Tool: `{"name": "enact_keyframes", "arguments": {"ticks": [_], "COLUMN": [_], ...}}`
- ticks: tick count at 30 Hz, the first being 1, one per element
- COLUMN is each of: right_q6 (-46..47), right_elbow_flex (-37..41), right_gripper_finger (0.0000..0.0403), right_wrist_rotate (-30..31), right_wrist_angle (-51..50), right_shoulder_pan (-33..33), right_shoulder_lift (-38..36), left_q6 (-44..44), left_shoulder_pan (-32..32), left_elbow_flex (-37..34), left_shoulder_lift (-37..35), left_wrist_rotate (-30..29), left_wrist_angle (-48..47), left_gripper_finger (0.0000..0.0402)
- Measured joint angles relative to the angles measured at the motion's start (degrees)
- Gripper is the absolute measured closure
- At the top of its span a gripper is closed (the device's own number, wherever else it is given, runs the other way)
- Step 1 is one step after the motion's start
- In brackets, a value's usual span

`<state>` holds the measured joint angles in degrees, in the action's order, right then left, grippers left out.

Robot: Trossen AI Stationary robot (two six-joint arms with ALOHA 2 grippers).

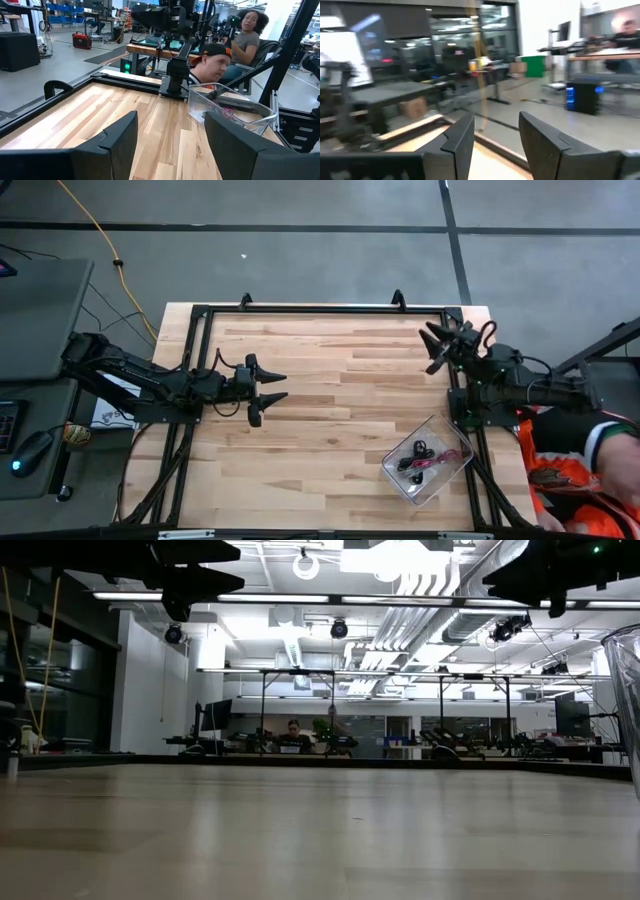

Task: Pick and place USB-C Cables
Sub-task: Return to Home Position

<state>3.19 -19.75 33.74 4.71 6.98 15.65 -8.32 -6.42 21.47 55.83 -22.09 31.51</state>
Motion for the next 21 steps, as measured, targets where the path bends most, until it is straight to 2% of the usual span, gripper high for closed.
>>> {"name": "enact_keyframes", "arguments": {"ticks": [3, 7, 10, 15, 21], "right_q6": [1.22, 3.76, 3.97, 1.41, 2.31], "right_elbow_flex": [-0.02, 0.25, 4.03, 10.25, 11.22], "right_gripper_finger": [0.0256, 0.0256, 0.0256, 0.0256, 0.0256], "right_wrist_rotate": [-5.44, -5.11, -4.51, -5.33, -12.44], "right_wrist_angle": [-1.2, -6.15, -3.3, 3.12, -4.13], "right_shoulder_pan": [1.7, 2.06, 2.04, 2.04, 2.04], "right_shoulder_lift": [-0.01, 0.0, -1.52, -7.23, -15.68], "left_q6": [0.0, -0.02, -0.02, -0.48, -0.48], "left_shoulder_pan": [0.0, 0.02, 0.0, 0.02, 0.0], "left_elbow_flex": [0.0, 0.0, 0.0, 0.0, 0.0], "left_shoulder_lift": [0.0, 0.0, 0.0, 0.0, 0.0], "left_wrist_rotate": [0.0, 0.0, 0.0, 0.0, 0.0], "left_wrist_angle": [0.0, 0.0, 0.0, -0.11, -0.2], "left_gripper_finger": [0.019, 0.019, 0.019, 0.019, 0.019]}}
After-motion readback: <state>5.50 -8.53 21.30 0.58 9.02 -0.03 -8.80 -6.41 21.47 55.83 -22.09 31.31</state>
